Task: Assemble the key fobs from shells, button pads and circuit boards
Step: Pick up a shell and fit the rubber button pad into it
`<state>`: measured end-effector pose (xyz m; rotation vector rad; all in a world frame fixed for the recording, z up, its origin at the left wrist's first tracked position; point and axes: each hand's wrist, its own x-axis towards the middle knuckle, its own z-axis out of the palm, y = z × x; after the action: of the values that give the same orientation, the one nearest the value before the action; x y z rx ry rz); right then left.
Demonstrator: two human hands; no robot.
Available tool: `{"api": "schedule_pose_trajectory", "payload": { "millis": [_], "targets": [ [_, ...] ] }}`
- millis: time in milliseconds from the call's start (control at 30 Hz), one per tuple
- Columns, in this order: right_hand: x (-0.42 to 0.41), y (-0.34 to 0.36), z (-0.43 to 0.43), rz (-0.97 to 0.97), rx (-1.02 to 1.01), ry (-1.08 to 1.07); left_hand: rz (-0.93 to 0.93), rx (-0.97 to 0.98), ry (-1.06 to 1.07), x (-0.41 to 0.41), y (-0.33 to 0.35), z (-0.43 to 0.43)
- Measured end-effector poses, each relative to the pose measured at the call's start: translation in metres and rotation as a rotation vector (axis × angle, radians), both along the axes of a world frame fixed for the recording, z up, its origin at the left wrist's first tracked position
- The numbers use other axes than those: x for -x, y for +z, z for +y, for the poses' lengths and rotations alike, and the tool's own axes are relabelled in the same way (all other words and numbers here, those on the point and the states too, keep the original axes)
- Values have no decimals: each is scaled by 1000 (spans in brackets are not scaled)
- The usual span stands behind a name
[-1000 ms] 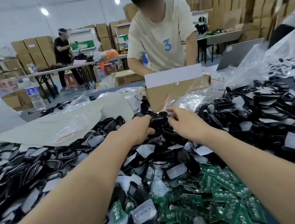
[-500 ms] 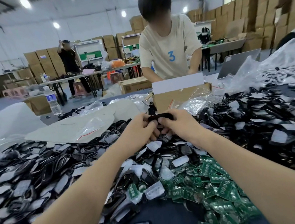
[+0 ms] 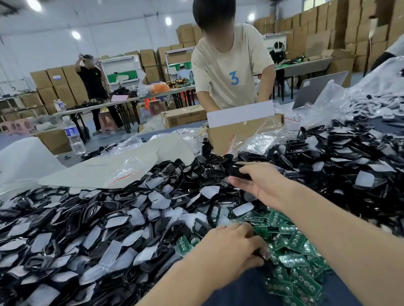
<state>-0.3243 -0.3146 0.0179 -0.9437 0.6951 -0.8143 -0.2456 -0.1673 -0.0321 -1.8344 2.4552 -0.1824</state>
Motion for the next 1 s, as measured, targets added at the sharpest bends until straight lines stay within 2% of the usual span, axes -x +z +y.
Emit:
{"api": "schedule_pose_trajectory", "payload": {
  "millis": [167, 367, 467, 600, 667, 800, 1000],
  "targets": [
    [-9, -7, 4, -59, -34, 2, 23, 78, -5, 3, -2, -2],
    [-23, -12, 15, -193, -163, 90, 14, -96, 6, 9, 7, -2],
    [-29, -10, 19, -235, -202, 114, 82, -117, 9, 10, 10, -5],
    [-38, -5, 22, -252, -215, 134, 209, -17, 30, 1, 9, -2],
    [-42, -3, 22, -246, -198, 139, 327, 24, 106, -14, 7, 3],
    [-53, -4, 23, -234, -172, 133, 779, 106, 308, -48, 7, 22],
    [-74, -14, 35, -167, -74, 165, 1269, 465, 586, -105, 10, 48]
  ]
}}
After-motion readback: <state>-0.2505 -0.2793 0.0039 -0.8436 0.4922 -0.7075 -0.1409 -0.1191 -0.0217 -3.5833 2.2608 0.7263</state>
